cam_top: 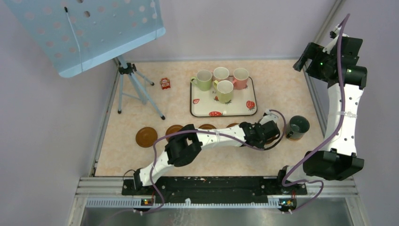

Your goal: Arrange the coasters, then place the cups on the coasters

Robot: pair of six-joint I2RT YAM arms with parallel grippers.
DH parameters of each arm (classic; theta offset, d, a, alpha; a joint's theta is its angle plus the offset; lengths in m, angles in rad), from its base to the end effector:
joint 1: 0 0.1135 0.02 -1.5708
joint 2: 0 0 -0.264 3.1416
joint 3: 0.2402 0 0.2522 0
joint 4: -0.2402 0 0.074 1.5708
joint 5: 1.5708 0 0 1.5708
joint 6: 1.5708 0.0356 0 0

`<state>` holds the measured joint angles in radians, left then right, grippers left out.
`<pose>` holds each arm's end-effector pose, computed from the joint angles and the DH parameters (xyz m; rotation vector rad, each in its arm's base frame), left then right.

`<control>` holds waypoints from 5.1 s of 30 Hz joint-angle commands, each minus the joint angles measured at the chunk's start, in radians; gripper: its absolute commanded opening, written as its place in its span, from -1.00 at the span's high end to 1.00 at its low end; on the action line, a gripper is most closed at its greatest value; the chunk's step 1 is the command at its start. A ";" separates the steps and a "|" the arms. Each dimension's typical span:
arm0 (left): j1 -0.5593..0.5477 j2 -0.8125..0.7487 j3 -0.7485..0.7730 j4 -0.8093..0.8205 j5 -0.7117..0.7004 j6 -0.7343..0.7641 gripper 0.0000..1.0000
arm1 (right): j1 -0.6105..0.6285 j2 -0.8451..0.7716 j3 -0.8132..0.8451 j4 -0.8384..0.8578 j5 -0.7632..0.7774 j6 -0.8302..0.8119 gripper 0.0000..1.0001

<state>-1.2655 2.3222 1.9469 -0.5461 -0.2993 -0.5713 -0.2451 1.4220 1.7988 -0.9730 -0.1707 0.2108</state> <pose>0.1649 -0.4885 0.1864 0.7261 2.3778 -0.4369 0.2700 -0.0613 0.4593 0.3927 2.1258 0.1651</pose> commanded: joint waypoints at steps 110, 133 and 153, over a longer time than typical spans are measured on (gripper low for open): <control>0.991 0.016 0.190 -0.153 0.904 1.511 0.18 | -0.011 0.087 0.034 0.046 -0.458 -0.151 -0.94; 0.976 -0.514 -0.263 0.102 0.752 0.737 1.00 | -0.011 0.039 0.088 -0.015 -0.424 -0.109 -0.94; 0.286 -0.912 -0.780 0.292 0.070 0.288 1.00 | -0.011 -0.075 0.059 -0.102 -0.112 0.025 -0.95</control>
<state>-0.9112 1.4380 1.1797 -0.4423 -0.0582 -0.2173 -0.2451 1.4021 1.8351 -1.0771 -0.3229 0.2050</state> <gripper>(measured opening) 0.213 0.972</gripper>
